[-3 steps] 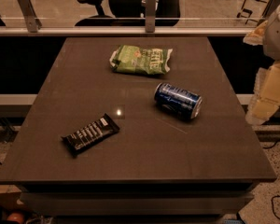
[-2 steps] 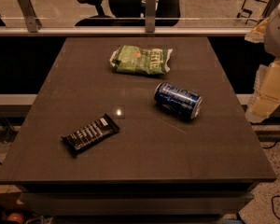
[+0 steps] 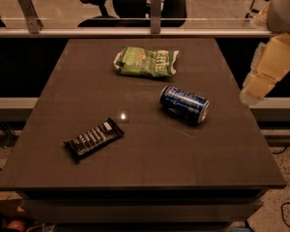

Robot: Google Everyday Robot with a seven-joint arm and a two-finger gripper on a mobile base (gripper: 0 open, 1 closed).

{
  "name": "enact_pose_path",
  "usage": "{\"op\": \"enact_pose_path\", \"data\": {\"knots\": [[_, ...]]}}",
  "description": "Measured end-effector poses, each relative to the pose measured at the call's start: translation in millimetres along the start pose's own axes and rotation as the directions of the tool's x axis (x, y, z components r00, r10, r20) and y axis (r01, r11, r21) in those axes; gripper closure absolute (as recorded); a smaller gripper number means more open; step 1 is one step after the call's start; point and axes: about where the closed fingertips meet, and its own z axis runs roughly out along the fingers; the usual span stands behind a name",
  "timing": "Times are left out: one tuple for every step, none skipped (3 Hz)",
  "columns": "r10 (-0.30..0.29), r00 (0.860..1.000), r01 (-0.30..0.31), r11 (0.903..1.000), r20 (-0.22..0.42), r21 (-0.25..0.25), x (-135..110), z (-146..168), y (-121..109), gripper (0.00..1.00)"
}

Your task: Place pepsi can upright

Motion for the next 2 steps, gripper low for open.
{"op": "enact_pose_path", "data": {"knots": [[0.069, 0.996, -0.068, 0.9975, 0.048, -0.021, -16, 4, -11, 0.0], [0.131, 0.987, -0.128, 0.9909, 0.09, -0.044, -27, 14, -19, 0.0]]}}
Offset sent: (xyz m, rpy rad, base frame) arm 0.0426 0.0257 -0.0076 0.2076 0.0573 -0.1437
